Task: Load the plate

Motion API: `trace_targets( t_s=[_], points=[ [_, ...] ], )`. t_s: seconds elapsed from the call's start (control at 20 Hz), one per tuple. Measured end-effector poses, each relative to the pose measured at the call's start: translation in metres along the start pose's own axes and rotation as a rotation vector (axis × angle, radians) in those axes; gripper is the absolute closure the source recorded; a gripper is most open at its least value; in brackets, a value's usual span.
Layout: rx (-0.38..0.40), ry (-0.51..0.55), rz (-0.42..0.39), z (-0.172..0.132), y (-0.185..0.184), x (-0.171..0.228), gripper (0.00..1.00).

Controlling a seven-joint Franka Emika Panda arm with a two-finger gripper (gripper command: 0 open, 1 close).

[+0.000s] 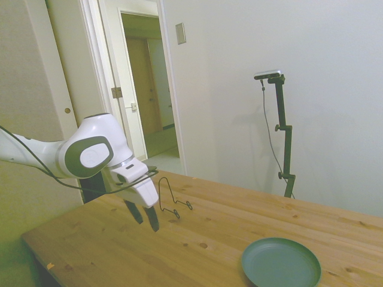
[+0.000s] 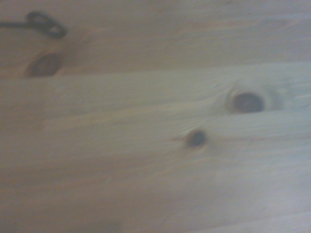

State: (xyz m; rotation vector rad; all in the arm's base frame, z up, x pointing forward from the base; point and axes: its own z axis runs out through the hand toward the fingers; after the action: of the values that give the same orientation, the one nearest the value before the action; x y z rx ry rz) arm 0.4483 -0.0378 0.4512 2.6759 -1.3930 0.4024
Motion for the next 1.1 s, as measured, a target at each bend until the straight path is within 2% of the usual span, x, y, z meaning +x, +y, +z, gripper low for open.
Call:
trace_targets(
  t_s=[0.3, 0.6, 0.8, 1.1],
  points=[
    [-0.058, 0.083, 0.074, 0.013, -0.004, 0.095, 0.0],
    [-0.145, 0.117, 0.128, 0.052, 0.018, 0.164, 0.0],
    [-0.168, 0.132, 0.147, 0.069, 0.027, 0.188, 0.0],
    [-0.163, 0.13, 0.138, 0.073, 0.021, 0.188, 0.0]
  ],
)
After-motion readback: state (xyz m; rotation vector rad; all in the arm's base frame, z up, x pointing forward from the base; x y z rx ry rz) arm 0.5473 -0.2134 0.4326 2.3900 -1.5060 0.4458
